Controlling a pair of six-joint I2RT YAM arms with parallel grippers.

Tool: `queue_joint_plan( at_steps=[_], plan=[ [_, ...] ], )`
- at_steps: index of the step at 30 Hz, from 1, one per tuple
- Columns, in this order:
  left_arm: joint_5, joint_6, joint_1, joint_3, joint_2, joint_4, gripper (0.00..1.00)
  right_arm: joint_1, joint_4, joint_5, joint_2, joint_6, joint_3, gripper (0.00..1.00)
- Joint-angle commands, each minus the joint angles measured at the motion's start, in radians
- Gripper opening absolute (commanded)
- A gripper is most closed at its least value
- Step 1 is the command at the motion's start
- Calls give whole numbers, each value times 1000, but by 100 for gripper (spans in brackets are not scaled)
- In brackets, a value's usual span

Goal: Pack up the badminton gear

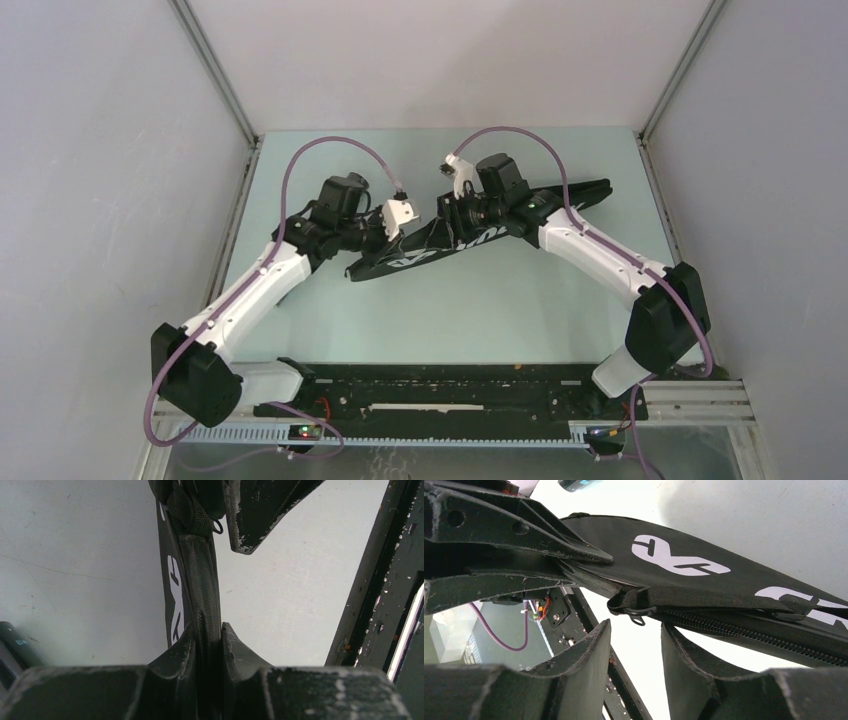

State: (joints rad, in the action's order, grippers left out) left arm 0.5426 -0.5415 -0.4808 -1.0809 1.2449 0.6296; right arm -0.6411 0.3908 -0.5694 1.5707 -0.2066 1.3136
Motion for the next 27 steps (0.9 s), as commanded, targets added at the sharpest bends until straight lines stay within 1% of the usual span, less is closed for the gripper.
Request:
queue_joint_plan(
  at_steps=[1,11,14,21,26,27],
  plan=[
    [65,-12,-38,-17,-14,-48,0,1,-59,17,16,-42,15,48],
    [39,-27,-67,-11,-3,-49,0,0,-39,29,25,-64,50,38],
    [17,-37,-78,-7,0,-49,0,1,-30,26,22,-66,62,34],
    [-27,-49,-85,4,2,-63,0,22,-15,18,-4,-64,72,17],
    [-42,-39,-87,3,8,-68,0,47,-5,17,-23,-42,73,0],
    [-45,-38,-87,3,9,-68,0,51,0,23,-26,-35,73,0]
  ],
)
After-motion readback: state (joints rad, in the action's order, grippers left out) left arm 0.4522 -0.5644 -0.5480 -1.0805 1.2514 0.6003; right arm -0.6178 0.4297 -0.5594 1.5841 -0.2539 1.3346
